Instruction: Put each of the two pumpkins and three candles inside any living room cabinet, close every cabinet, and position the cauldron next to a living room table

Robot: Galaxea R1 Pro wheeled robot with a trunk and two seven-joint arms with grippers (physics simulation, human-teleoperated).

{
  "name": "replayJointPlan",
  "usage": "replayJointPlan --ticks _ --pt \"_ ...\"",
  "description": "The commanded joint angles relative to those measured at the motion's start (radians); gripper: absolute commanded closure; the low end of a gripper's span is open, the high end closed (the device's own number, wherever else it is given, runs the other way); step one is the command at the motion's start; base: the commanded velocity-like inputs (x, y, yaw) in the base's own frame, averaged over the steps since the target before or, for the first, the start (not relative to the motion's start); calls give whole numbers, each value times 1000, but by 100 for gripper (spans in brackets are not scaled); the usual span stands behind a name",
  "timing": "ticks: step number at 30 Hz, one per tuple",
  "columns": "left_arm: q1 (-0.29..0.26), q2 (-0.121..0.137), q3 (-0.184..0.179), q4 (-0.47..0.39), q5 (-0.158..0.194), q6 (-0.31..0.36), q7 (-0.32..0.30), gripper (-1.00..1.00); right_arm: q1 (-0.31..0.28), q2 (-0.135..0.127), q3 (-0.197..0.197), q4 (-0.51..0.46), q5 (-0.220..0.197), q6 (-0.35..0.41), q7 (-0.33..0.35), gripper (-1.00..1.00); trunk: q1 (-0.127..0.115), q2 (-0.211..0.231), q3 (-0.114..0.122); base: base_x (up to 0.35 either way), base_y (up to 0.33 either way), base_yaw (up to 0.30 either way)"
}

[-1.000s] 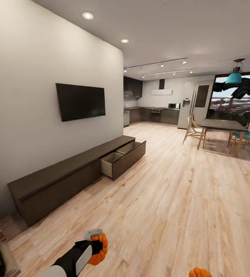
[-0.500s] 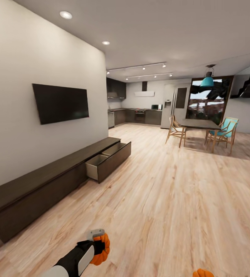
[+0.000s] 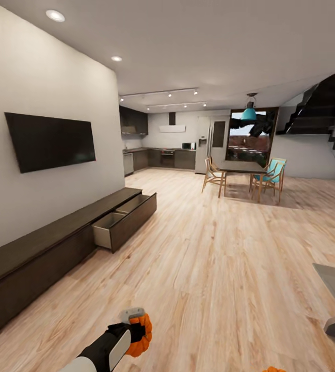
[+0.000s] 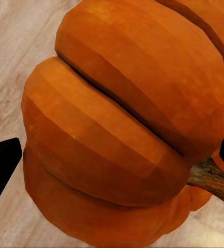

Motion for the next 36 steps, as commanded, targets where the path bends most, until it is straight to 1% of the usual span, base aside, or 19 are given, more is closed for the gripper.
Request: replayJointPlan --ticks 1,6,17,28,36 --pt "-1 0 -9 -3 5 5 11 100 -1 0 1 1 -6 0 -6 100 0 -1 0 291 0 -264" --pt "-1 -1 -9 -3 5 5 11 100 -1 3 0 5 -5 -11 -6 100 0 -1 4 334 0 -236" --pt "-1 -1 -9 -3 4 4 11 100 -1 3 0 5 -5 -13 -7 100 0 -1 5 350 0 -46" --pt "-1 -1 -9 -3 4 4 11 100 -1 2 -1 18 -5 -14 -5 100 0 -1 5 350 0 -254" --pt "-1 -1 -10 -3 4 4 11 100 -1 2 -1 19 -4 -15 -5 100 0 -1 4 350 0 -31"
